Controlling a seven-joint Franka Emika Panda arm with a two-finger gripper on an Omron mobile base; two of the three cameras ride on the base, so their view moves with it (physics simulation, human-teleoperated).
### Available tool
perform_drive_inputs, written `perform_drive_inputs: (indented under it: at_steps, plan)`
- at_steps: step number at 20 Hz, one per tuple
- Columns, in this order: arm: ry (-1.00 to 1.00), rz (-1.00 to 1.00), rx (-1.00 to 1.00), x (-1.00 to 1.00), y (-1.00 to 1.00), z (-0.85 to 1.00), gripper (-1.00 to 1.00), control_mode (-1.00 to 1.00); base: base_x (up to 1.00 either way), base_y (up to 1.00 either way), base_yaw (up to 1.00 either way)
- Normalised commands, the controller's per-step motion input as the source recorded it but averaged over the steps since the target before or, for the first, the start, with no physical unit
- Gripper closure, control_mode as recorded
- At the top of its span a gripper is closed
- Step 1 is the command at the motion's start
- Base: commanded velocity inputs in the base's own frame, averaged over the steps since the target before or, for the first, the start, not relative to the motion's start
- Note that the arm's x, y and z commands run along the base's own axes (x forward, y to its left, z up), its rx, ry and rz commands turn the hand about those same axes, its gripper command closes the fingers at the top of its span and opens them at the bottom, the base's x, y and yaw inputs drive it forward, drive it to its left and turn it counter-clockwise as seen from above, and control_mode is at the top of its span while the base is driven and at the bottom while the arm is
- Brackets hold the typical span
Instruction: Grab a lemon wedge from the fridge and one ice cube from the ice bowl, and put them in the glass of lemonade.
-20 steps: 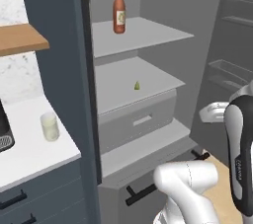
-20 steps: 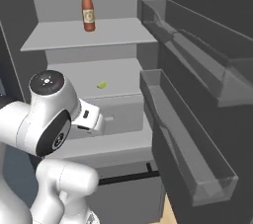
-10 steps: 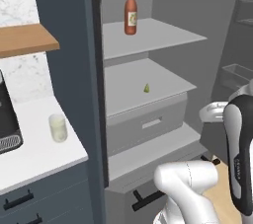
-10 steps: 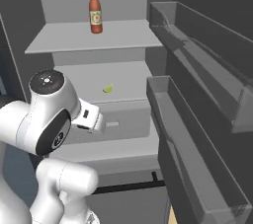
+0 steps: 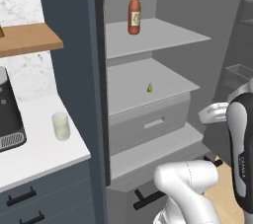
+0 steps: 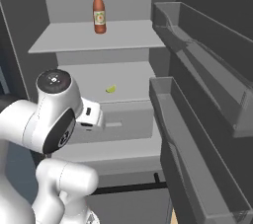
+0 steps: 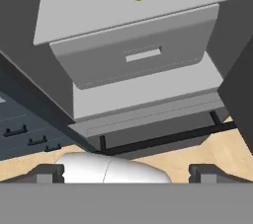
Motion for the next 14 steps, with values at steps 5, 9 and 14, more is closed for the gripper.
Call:
perform_drive_inputs:
  at_steps: [5,9,14]
  plan:
    - [0.0,0.06,-0.01,0.51,0.33,0.0,-1.0,-1.0,0.0,0.0,0.0]
    - [0.0,0.0,-0.03,0.32,0.46,0.0,-1.0,-1.0,0.0,0.0,0.0]
    - [0.0,-0.03,-0.07,0.49,0.52,0.0,-1.0,-1.0,0.0,0.0,0.0]
